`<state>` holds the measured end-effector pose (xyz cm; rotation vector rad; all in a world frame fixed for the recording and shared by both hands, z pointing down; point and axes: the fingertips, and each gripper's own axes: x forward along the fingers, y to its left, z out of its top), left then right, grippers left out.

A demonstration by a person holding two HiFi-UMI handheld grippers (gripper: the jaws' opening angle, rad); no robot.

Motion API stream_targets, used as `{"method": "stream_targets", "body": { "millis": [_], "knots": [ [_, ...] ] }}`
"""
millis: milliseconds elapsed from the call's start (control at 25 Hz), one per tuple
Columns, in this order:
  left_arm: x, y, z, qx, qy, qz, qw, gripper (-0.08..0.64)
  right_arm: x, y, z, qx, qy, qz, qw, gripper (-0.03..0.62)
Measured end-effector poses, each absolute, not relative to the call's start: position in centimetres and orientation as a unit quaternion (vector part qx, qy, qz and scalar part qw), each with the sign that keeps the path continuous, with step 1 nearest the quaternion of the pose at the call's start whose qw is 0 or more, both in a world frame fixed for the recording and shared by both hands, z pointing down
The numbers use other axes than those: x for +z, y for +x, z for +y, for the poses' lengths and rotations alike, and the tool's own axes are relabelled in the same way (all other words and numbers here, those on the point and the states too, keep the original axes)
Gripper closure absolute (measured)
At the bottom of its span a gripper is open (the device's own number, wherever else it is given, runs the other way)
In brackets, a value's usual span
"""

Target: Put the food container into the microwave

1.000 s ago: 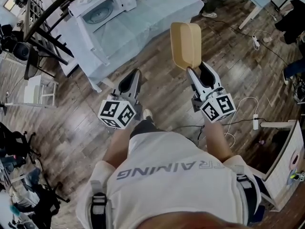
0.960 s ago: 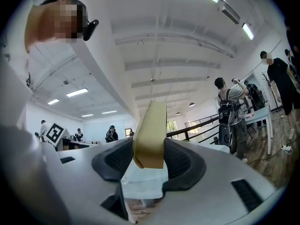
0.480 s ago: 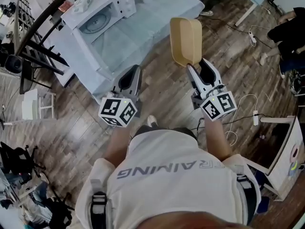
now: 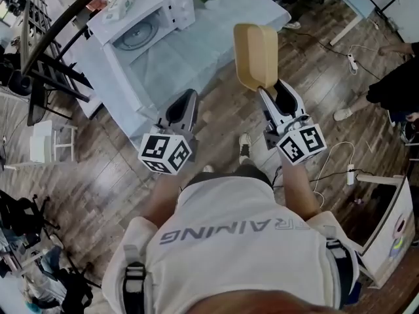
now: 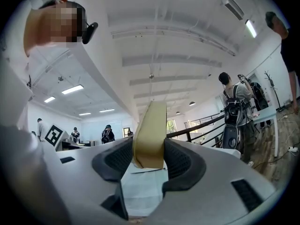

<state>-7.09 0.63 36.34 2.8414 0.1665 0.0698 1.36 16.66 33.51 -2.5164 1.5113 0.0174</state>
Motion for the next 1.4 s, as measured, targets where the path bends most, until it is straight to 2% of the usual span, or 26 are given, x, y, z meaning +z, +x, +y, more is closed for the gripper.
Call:
{"method": "stream_targets", "body": {
  "millis": [120, 520, 840, 1400],
  "knots": [
    [35.5, -4.9, 0.8, 0.019, 0.993, 0.045, 0.104, 0.511, 33.5, 4.2, 15.6, 0.007, -0.842, 0.528, 0.112, 0.368],
    [34.7, 4.4, -1.4, 0.018, 0.992, -0.038, 0.116, 0.511, 33.4, 16.1, 12.2, -0.013, -0.793, 0.596, 0.127, 0.368],
    [36.4, 8.3, -3.4, 0.025, 0.982, -0.138, 0.130, 0.511, 35.1, 22.9, 9.1, -0.039, -0.738, 0.659, 0.138, 0.370],
    [39.5, 8.5, -8.0, 0.036, 0.955, -0.255, 0.150, 0.511, 39.0, 25.6, 2.5, -0.088, -0.662, 0.732, 0.137, 0.370]
  ]
}}
